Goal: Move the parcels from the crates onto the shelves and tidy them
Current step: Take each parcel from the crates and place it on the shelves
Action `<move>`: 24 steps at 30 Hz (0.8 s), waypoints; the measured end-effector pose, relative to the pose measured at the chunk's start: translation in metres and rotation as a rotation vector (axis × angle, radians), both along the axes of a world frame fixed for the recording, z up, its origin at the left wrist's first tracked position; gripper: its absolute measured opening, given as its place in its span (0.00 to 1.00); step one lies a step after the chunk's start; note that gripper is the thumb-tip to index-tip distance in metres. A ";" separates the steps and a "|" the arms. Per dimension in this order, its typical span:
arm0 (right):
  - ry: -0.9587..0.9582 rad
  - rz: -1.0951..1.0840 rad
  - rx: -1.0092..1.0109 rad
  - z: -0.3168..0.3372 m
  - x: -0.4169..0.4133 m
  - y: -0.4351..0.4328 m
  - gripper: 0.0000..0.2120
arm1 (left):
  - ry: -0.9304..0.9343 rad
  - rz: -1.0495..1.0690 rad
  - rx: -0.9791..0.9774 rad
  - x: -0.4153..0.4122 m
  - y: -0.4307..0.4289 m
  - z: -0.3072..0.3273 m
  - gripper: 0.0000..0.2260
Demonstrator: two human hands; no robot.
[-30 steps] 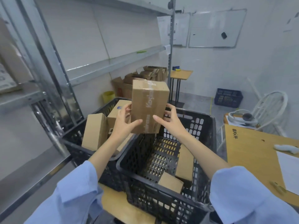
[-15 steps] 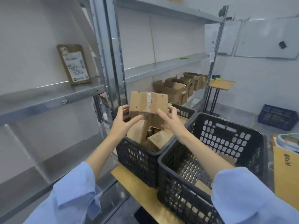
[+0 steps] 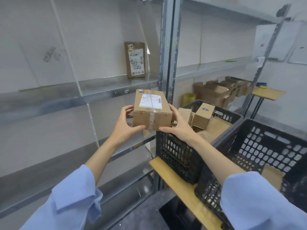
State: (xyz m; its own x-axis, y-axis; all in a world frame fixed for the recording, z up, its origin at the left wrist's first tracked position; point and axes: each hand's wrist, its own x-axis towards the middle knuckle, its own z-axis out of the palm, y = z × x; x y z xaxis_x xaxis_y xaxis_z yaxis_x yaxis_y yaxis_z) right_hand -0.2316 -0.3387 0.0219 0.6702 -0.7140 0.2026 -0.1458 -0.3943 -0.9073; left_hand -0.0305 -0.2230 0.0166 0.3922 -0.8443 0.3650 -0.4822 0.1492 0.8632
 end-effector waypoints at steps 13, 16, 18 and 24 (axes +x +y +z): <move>0.088 0.137 -0.162 -0.001 0.072 0.077 0.57 | -0.034 0.081 -0.021 0.048 0.104 -0.010 0.51; 0.082 0.172 -0.192 0.001 0.085 0.087 0.56 | -0.072 0.114 -0.012 0.053 0.122 -0.013 0.50; 0.091 0.208 -0.208 0.000 0.093 0.093 0.55 | -0.081 0.147 -0.001 0.055 0.133 -0.014 0.48; 0.069 0.327 -0.151 -0.005 0.117 0.104 0.55 | -0.043 0.235 0.014 0.059 0.163 -0.016 0.48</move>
State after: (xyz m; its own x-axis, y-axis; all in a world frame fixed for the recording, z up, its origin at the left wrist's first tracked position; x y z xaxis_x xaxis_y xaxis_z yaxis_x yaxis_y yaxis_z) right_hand -0.1149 -0.2347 0.0167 0.8738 -0.4254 0.2357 -0.0486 -0.5586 -0.8280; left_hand 0.0284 -0.0598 0.0005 0.5629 -0.7368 0.3745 -0.5385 0.0169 0.8425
